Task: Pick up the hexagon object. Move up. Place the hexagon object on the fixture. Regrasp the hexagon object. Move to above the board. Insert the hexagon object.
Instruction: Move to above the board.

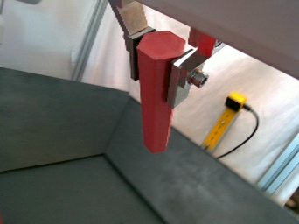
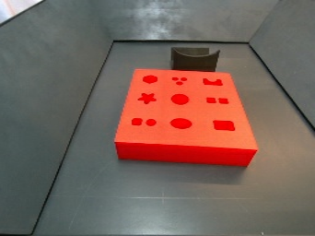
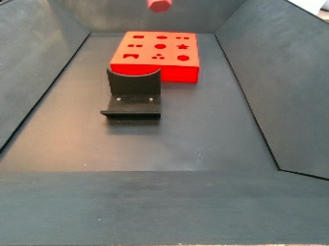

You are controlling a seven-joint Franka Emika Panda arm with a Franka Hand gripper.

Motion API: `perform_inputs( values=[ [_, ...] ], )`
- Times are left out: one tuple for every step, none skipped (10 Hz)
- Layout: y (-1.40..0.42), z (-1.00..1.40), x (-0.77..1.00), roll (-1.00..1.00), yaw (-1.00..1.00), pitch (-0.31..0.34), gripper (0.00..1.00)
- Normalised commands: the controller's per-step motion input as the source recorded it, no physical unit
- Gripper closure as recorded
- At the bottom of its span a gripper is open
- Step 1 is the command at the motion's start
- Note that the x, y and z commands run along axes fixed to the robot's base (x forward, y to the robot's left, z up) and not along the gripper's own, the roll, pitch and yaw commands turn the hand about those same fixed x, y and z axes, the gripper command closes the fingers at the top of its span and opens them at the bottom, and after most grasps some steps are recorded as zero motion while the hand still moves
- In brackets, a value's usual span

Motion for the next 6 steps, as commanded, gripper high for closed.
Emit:
perform_inputs(
  values=[
    [-1.0,0.11,-0.32,-1.0,-0.1,-0.095,1.0],
    [-1.0,0.11,-0.33,-1.0,-0.11,-0.093,1.0],
    [-1.0,0.11,-0.34,-1.0,-0.12,-0.09,1.0],
    [-1.0,0.11,-0.35,-1.0,-0.12,-0.083,1.0],
    [-1.0,0.11,-0.35,-1.0,-0.13,-0.081,1.0],
    [-1.0,0.11,-0.39,-1.0,-0.13,-0.08,1.0]
  ],
)
